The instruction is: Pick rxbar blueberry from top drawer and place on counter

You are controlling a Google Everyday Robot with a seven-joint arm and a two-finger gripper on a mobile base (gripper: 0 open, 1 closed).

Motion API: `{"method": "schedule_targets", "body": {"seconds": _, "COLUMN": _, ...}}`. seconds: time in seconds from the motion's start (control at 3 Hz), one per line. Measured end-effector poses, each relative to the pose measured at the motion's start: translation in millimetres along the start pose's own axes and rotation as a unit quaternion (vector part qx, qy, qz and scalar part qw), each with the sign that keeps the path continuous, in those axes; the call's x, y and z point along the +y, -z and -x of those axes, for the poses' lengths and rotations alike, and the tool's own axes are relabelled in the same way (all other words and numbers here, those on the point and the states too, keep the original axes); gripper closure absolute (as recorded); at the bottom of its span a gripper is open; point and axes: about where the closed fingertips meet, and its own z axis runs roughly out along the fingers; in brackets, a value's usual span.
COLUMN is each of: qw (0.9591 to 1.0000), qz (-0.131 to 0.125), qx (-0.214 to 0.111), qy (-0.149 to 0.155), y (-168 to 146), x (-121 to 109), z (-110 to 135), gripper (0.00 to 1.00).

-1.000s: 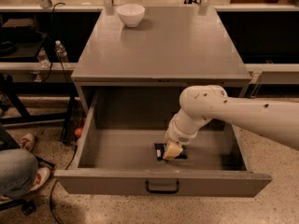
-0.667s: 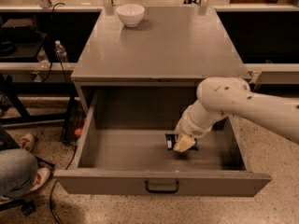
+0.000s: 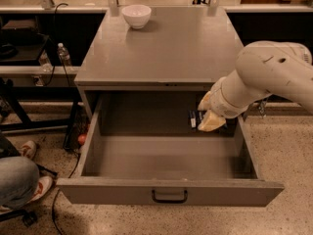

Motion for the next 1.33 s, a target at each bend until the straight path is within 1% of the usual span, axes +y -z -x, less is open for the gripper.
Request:
{"method": "schedule_targets", "body": {"seconds": 0.33, "qw": 1.0000, "qz": 0.000, "qx": 0.000, "qy": 0.000, "y": 0, "x": 0, "z": 0, "gripper": 1.00}}
{"method": "schedule_targets", "body": {"seconds": 0.67, "qw": 0.9995, "qz": -0.028, "qx": 0.012, "qy": 0.011, "y": 15, "x": -18, "z": -3, "gripper": 1.00}}
{"method": "schedule_targets", "body": {"seconds": 1.0, "qw": 0.9967, "qz": -0.071, "qx": 0.028, "qy": 0.028, "y": 40, "x": -54, "z": -7, "gripper": 1.00}}
{"method": "schedule_targets", "body": {"seconds": 1.33, "qw": 0.9935, "qz": -0.088, "qx": 0.037, "qy": 0.061, "y": 52, "x": -98, "z": -3, "gripper": 1.00}}
